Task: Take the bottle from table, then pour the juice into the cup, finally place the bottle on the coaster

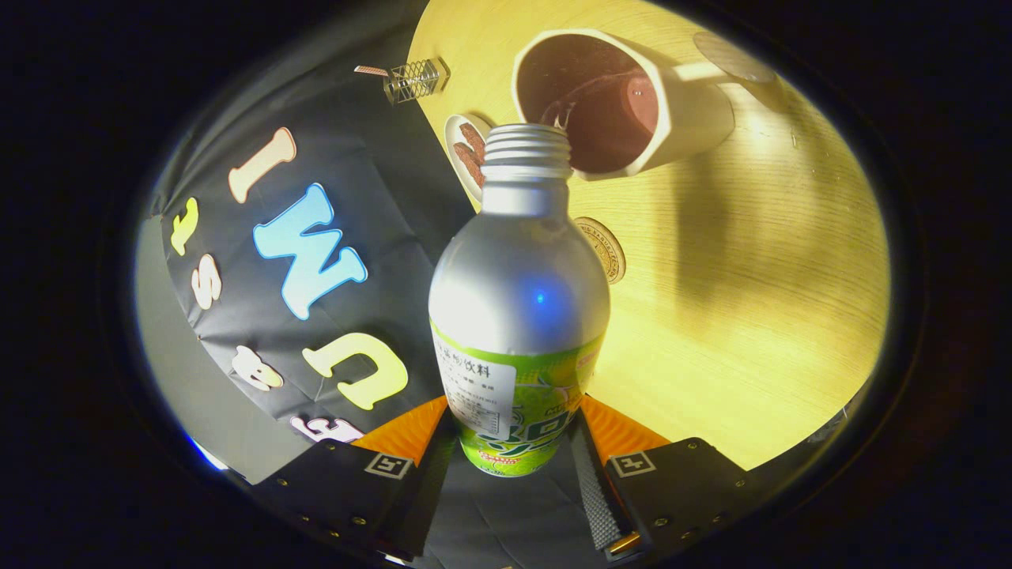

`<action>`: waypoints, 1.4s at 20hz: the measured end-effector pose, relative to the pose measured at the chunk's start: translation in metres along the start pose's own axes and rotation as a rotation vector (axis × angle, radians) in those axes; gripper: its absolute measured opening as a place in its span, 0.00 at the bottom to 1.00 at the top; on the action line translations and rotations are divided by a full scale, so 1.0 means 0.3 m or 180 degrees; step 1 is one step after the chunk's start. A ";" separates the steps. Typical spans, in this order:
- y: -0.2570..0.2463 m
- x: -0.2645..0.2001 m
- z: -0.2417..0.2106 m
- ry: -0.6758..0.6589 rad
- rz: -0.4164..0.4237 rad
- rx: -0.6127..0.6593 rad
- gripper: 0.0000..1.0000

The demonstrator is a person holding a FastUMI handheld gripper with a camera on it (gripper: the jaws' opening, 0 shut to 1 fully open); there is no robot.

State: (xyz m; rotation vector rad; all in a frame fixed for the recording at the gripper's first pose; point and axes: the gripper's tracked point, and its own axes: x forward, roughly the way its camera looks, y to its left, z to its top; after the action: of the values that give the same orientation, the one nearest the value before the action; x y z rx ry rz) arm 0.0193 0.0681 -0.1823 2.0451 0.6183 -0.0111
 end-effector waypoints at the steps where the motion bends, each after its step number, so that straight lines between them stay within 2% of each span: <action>1: -0.003 -0.001 -0.002 0.0004 -0.0016 0.0014 0.76; 28: 0.097 -0.003 0.015 0.0007 0.0090 0.0591 0.76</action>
State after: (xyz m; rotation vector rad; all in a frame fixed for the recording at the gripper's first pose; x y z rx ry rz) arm 0.0322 0.0522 -0.1610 2.2331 0.6086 -0.0514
